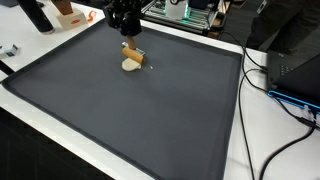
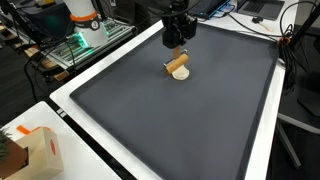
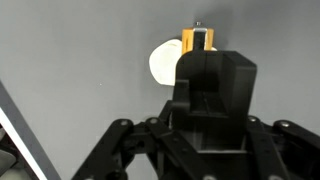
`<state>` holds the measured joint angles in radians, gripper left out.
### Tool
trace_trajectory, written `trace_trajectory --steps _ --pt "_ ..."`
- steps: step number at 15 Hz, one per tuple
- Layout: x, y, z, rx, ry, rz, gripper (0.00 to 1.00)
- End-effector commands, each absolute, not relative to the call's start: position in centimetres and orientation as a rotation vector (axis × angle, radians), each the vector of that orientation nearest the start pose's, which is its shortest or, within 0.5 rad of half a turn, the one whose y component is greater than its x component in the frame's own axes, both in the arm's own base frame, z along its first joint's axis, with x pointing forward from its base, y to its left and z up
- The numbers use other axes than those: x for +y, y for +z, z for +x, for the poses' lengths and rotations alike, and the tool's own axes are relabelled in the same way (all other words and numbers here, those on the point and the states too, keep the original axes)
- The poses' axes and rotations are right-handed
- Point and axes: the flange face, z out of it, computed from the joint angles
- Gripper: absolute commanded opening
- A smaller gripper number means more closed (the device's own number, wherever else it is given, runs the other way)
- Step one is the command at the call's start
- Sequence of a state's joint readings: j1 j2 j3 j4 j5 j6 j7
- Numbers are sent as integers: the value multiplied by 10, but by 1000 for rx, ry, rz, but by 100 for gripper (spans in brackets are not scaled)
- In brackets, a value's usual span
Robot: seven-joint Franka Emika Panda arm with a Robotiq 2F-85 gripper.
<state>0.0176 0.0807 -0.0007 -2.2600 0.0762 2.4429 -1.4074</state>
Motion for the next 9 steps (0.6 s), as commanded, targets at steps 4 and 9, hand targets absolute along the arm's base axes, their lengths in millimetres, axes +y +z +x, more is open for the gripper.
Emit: trace_trajectory --steps 4,9 --pt "9 331 534 -2046 -130 -2385 24" --pt "11 331 531 -2073 -88 -2329 24"
